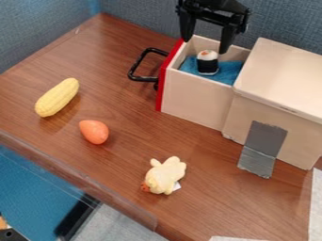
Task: Place the yellow toy on top of the drawer
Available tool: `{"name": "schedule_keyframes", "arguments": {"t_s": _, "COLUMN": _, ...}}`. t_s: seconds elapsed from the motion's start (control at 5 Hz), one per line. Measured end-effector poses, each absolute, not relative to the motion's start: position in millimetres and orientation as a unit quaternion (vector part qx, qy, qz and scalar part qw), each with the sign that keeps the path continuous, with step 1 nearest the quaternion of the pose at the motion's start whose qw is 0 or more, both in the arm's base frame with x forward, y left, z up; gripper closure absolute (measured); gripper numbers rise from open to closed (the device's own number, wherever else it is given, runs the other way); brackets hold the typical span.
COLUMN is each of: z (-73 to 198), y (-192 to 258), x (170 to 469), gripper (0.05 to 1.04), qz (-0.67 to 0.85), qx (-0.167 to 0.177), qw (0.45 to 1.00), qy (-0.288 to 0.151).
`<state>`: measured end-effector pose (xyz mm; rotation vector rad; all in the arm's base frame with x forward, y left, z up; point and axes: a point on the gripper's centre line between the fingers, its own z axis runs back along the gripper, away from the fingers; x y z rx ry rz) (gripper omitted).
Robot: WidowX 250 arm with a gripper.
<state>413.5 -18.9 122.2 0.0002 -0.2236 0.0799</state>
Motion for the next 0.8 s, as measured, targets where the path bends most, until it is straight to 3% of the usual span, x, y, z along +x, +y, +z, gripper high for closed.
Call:
{"name": "schedule_keyframes", "arguments": {"t_s": 0.2, "z": 105.6, "y": -18.7, "x": 410.2, "gripper": 0.082, "qz": 0.044, "qx": 0.004, "qw": 0.995, "qy": -0.090}}
{"name": "schedule_keyframes", "arguments": {"t_s": 0.4, "z": 105.9, "y": -23.7, "x": 383.8, "gripper": 0.082, "qz": 0.053, "qx": 0.034, "qw": 0.994, "qy": -0.086}}
{"name": "schedule_keyframes", "arguments": {"t_s": 0.6, "z": 138.5, "y": -34.3, "x": 352.2, "gripper": 0.082, "qz": 0.055, "qx": 0.005, "qw": 0.989, "qy": -0.136}}
{"name": "schedule_keyframes", "arguments": {"t_s": 0.8, "z": 148.9, "y": -40.4, "x": 311.1, "gripper": 0.082, "qz": 0.062, "qx": -0.024, "qw": 0.985, "qy": -0.161}}
